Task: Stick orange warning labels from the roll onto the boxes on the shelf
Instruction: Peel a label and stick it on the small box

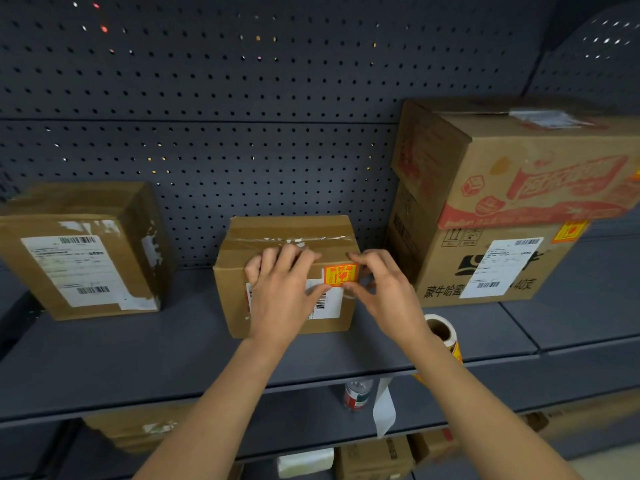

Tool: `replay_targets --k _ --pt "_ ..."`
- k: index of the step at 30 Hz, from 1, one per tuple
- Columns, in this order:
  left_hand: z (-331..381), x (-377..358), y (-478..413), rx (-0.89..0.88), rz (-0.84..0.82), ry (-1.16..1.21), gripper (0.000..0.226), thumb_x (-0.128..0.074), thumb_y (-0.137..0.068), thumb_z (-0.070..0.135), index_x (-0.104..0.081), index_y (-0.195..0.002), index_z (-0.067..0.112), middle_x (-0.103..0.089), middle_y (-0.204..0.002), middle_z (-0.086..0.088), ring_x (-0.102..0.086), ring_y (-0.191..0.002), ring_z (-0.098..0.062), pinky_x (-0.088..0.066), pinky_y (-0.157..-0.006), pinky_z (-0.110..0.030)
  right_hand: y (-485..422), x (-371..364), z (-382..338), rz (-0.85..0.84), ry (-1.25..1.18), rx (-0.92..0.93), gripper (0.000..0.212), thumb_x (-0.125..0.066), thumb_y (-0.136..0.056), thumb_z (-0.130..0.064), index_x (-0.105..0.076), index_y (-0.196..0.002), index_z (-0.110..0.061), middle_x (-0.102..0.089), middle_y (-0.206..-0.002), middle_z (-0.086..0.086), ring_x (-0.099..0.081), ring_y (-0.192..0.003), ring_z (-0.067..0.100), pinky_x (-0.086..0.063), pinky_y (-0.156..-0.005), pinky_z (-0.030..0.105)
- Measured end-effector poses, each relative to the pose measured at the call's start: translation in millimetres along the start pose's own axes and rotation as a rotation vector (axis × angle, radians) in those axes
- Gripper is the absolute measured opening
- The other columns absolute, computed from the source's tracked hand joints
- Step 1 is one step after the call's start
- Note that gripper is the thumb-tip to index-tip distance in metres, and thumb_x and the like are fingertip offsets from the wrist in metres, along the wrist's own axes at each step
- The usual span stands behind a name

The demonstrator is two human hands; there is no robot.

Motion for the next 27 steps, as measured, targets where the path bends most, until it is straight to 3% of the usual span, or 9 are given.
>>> replay_targets --k 4,8,15,22,27 --pt "0 0 1 0.005 0.021 0.035 0.051 -0.082 -0.068 0.055 -0.067 -0.107 0.026 -0.062 -0.104 0.005 -0.056 -0.101 -0.024 -0.031 -0.088 -0.039 -1 3 1 -0.039 -0.06 0.006 0.045 -0.072 -0.086 -0.035 -0.054 -0.127 -0.028 -0.05 -0.123 -0.007 -0.06 -0.098 0.01 -0.058 -0.078 0.043" --pt "1 4 -1 0.045 0.075 0.086 0.039 -0.058 -0.085 0.062 -0.068 -0.101 0.027 -0.06 -0.097 0.007 -0.054 -0.096 -0.022 -0.03 -0.087 -0.04 -2 8 -2 -0.03 -0.12 -0.005 0.039 -0.056 -0.093 -0.05 -0.06 -0.124 -0.026 -0.053 -0.118 -0.008 -0.061 -0.099 0.007 -0.057 -0.08 0.041" --pt "1 4 -2 0.047 0.115 0.099 0.03 -0.057 -0.091 0.055 -0.068 -0.096 0.027 -0.059 -0.092 0.006 -0.054 -0.092 -0.023 -0.027 -0.085 -0.039 -7 11 -5 0.036 -0.083 -0.017 0.027 -0.053 -0.099 -0.039 -0.066 -0.116 -0.023 -0.06 -0.11 -0.005 -0.064 -0.094 0.013 -0.057 -0.075 0.044" --pt "1 4 4 -0.024 0.083 0.052 0.033 -0.06 -0.089 0.053 -0.068 -0.106 0.026 -0.062 -0.102 0.006 -0.055 -0.098 -0.023 -0.029 -0.087 -0.04 -2 11 -2 -0.043 -0.134 0.014 0.031 -0.061 -0.096 -0.035 -0.061 -0.124 -0.023 -0.056 -0.114 -0.007 -0.062 -0.092 0.007 -0.057 -0.077 0.037" --pt "1 4 2 -0.044 0.105 0.014 0.029 -0.067 -0.088 0.049 -0.068 -0.105 0.025 -0.063 -0.101 0.006 -0.056 -0.096 -0.023 -0.028 -0.087 -0.038 -2 7 -3 0.009 -0.097 0.007 0.029 -0.065 -0.094 -0.023 -0.061 -0.123 -0.024 -0.058 -0.114 -0.004 -0.064 -0.092 0.014 -0.058 -0.073 0.044"
Point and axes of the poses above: each hand's wrist, its own y-axis away from the middle knuckle, its own x-axis out of the back of the hand, z = x × y, the point moved 6 cm from there along -y, towards the middle knuckle
